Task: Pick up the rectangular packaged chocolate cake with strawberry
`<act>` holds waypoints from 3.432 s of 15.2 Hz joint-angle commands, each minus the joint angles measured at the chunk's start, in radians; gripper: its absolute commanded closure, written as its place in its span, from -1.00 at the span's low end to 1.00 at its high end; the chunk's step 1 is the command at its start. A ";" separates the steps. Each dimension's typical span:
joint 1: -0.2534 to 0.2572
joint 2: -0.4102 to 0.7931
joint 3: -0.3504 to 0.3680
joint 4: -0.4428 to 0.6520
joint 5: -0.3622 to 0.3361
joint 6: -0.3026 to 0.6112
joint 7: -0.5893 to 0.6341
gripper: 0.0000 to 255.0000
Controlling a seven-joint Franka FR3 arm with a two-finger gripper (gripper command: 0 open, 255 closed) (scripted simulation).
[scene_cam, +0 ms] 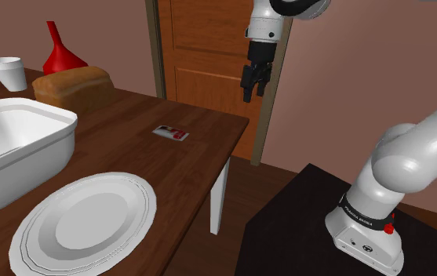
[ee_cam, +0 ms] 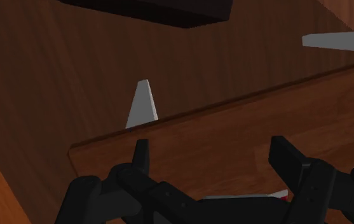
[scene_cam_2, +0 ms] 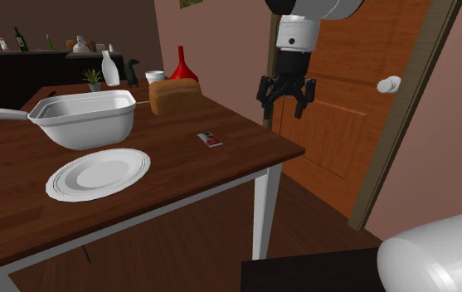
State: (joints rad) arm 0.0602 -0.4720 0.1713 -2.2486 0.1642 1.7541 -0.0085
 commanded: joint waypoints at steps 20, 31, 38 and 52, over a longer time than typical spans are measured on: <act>0.137 0.779 0.188 0.596 -0.268 0.193 0.259 -1.00; 0.155 0.848 0.180 0.577 -0.299 0.277 0.277 -1.00; 0.153 0.845 0.180 0.571 -0.298 0.280 0.275 1.00; 0.154 0.812 0.188 0.676 -0.282 0.144 0.266 1.00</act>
State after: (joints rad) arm 0.2154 0.3439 0.3588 -1.5819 -0.1199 1.9121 0.2596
